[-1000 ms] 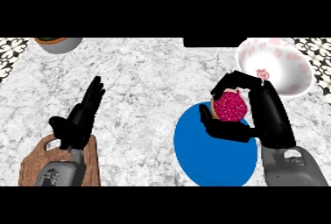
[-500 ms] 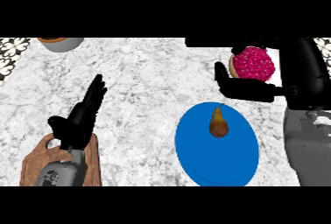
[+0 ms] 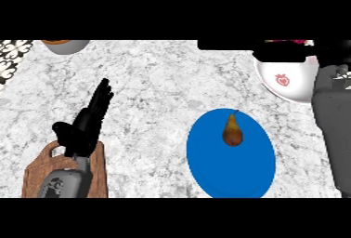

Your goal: Pick the cupcake from the plate and place it in the bowl

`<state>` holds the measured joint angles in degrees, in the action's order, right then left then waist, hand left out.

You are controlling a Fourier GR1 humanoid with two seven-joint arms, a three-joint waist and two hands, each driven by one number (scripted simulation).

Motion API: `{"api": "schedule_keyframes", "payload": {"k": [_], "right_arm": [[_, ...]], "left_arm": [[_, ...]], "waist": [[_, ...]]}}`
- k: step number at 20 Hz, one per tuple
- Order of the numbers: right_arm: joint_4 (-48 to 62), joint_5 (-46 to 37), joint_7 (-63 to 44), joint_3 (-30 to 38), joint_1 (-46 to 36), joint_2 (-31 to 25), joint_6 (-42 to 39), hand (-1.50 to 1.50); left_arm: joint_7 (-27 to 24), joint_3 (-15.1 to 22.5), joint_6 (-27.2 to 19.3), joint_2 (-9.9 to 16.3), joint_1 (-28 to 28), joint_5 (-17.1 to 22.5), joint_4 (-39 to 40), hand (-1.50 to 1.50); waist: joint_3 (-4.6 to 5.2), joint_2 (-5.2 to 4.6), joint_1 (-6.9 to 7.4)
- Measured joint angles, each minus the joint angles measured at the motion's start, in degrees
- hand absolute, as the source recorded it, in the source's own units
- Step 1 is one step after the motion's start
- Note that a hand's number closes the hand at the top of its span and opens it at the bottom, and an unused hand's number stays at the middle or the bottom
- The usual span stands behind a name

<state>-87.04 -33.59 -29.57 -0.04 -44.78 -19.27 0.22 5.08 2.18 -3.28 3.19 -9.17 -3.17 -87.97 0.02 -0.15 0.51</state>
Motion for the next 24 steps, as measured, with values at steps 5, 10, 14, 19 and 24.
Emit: {"api": "schedule_keyframes", "payload": {"k": [5,10,14,19,24], "right_arm": [[11.5,-5.2,5.9,0.5,-1.9,-4.3,1.3,1.50],[24.4,-7.7,13.8,3.2,-3.0,-6.4,6.2,1.50],[36.5,-8.6,21.2,5.9,-4.8,-8.1,10.8,1.50],[50.2,-9.6,28.6,8.5,-7.2,-9.2,15.8,1.50],[60.6,-7.1,34.9,12.2,-8.0,-11.3,14.4,-1.50]], "left_arm": [[-0.3,1.2,-0.4,-0.9,0.7,-0.8,-0.5,0.00],[-0.7,1.0,-0.3,-0.9,0.5,-0.9,0.1,0.00],[-0.4,0.8,0.2,-0.9,0.3,-0.4,-0.4,0.00],[-0.4,1.0,0.3,-0.9,0.4,-0.8,-0.5,0.00],[-0.6,1.6,0.5,-1.0,1.1,-0.9,-1.4,0.00]], "waist": [[-0.01,-0.14,0.43],[-0.02,-0.22,0.54],[-0.06,-0.37,0.95],[-0.08,-0.49,1.23],[-0.14,-0.77,1.80]]}}
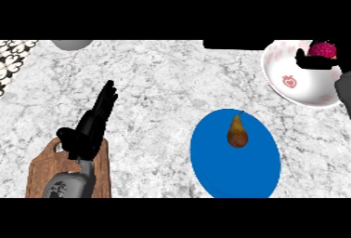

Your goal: Pick the cupcake from the plate and place it in the bowl

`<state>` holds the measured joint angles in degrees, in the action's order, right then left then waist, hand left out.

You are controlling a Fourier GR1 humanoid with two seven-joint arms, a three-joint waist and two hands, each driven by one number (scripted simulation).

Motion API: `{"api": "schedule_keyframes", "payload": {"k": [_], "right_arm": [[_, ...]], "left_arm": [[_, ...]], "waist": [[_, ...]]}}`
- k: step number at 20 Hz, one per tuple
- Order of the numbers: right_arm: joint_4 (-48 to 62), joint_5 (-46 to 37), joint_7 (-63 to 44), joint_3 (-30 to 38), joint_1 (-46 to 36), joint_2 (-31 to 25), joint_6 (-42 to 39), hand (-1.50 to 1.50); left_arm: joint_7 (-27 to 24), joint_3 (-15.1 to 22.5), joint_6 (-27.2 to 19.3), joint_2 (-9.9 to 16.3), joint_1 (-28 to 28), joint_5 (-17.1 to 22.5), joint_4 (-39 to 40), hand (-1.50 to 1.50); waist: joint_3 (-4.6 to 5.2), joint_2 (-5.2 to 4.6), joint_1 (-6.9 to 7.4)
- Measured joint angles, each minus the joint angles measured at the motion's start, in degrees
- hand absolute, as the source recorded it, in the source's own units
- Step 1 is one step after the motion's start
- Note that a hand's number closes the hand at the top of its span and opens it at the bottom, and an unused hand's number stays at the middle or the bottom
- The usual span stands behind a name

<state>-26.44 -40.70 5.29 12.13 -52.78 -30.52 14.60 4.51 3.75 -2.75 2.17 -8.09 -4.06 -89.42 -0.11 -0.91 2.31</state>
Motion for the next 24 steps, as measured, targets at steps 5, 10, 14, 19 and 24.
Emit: {"api": "schedule_keyframes", "payload": {"k": [5,10,14,19,24], "right_arm": [[6.6,3.5,6.9,3.0,0.3,-0.4,-5.2,-1.50],[9.5,7.7,14.5,6.9,-0.8,-1.1,-8.7,-1.50],[9.3,11.6,19.4,10.7,-1.3,-1.5,-8.0,-1.50],[9.5,16.3,21.7,15.0,-1.8,-3.8,-10.0,-1.50],[10.8,20.4,21.1,18.2,-1.8,-6.6,-15.1,-1.50]], "left_arm": [[-0.2,0.0,0.0,-0.2,-0.2,0.0,0.2,0.00],[0.7,-0.2,-0.1,-0.2,-1.0,0.0,0.1,0.00],[0.5,-0.4,0.3,0.0,-0.5,0.1,0.1,0.00],[0.4,-0.5,-0.6,-0.5,-1.1,-0.4,1.2,0.00],[0.2,-1.4,0.2,0.2,-0.4,0.4,0.8,0.00]], "waist": [[-0.04,-0.13,0.19],[-0.09,-0.16,0.21],[-0.05,0.04,-0.16],[0.01,0.30,-0.81],[0.03,0.43,-1.01]]}}
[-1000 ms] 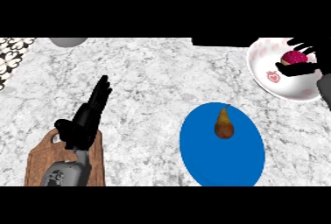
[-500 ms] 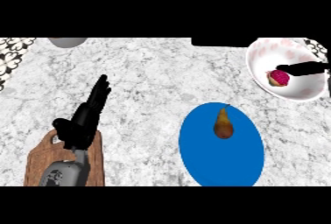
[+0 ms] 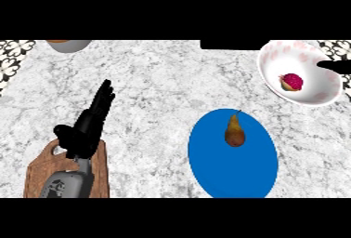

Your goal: Pick the cupcake from the plate and place it in the bowl

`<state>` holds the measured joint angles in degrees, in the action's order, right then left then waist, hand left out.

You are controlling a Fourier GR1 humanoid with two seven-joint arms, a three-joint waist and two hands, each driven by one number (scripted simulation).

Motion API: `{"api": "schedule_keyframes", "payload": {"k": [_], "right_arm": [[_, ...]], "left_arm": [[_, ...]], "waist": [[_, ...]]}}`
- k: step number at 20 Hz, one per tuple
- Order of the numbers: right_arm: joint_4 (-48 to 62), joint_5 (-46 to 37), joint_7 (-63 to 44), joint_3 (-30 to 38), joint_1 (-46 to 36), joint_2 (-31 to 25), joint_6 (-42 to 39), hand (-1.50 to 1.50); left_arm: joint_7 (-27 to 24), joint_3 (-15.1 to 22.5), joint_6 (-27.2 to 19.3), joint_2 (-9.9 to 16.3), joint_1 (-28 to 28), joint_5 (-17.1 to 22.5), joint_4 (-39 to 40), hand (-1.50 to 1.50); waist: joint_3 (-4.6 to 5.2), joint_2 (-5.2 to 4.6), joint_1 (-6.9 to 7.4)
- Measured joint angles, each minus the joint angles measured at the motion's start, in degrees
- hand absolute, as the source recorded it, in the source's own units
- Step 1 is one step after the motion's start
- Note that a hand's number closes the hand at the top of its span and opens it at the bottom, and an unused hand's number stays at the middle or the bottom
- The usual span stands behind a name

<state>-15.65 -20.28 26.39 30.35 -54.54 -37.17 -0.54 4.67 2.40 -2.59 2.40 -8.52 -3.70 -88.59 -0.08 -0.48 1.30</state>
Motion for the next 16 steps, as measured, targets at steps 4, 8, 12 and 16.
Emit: {"api": "schedule_keyframes", "payload": {"k": [4,8,12,16], "right_arm": [[0.8,3.3,0.6,2.4,1.7,-2.9,-5.7,-1.50],[1.0,5.6,2.3,3.5,4.6,-4.8,-11.6,-1.50],[0.5,7.2,4.8,3.5,7.8,-5.8,-16.8,-1.50],[-1.1,8.4,5.6,2.8,10.1,-5.7,-18.8,-1.50]], "left_arm": [[0.6,-0.2,-0.2,0.0,-0.7,-0.2,0.2,0.00],[0.8,-0.1,-0.7,-0.4,-1.1,-0.6,0.2,0.00],[0.4,-0.8,0.1,0.1,-0.8,0.2,0.6,0.00],[0.9,-0.6,-0.5,-0.3,-0.9,-0.2,0.2,0.00]], "waist": [[0.00,0.03,-0.21],[0.01,0.11,-0.42],[0.02,0.17,-0.54],[0.02,0.24,-0.61]]}}
